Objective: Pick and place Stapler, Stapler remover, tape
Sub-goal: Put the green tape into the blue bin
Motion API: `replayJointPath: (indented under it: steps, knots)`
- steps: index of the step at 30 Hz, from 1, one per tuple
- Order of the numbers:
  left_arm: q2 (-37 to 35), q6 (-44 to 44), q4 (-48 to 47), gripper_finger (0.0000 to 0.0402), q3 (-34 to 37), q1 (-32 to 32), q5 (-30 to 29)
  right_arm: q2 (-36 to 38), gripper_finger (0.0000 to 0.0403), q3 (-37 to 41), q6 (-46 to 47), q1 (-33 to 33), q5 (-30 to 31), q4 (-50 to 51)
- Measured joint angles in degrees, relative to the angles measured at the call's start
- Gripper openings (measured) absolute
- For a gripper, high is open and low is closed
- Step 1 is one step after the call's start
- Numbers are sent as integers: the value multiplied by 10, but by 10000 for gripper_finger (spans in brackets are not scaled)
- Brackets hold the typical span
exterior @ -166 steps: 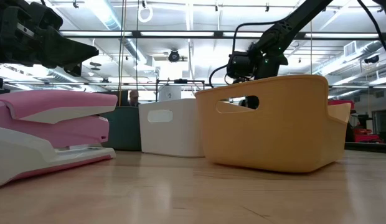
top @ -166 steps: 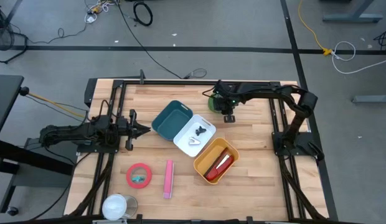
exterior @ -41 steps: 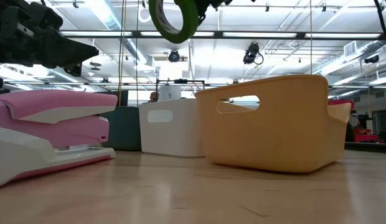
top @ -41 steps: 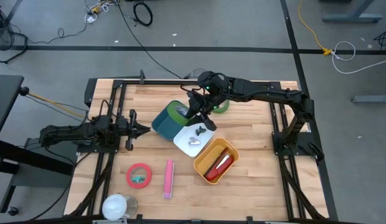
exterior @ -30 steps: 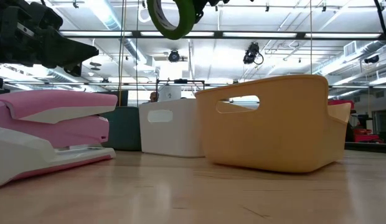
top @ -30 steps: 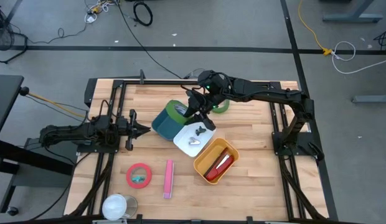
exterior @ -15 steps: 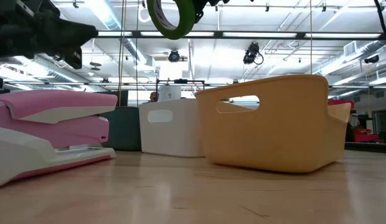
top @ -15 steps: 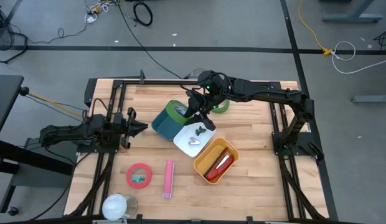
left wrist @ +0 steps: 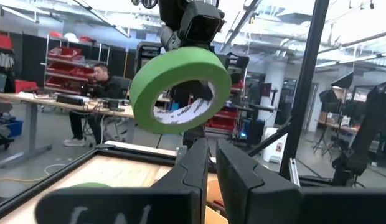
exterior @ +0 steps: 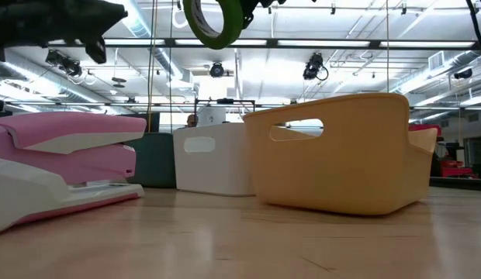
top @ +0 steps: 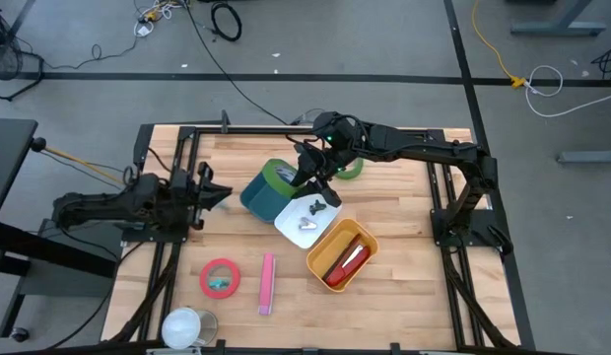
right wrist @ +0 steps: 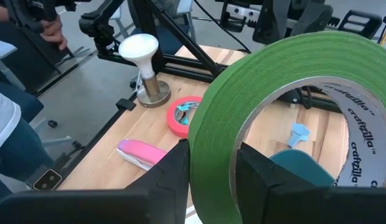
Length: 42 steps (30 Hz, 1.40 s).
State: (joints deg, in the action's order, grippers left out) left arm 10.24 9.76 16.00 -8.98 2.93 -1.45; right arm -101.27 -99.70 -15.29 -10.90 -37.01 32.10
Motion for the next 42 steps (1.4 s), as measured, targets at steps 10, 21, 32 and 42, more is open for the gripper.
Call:
replayJointPath:
  steps: [10,21,32,42]
  knots:
    - [148,1,3,40,-99,3,0,0,100,0,0,0,-1,0]
    - [248,1,6,163,-174,3,0,0,100,0,30,0,-104,-10]
    - [316,1,15,242,-235,2,34,0,100,0,110,0,-246,-68]
    - [386,-5,14,243,-288,2,84,0,100,0,150,0,-306,-96]
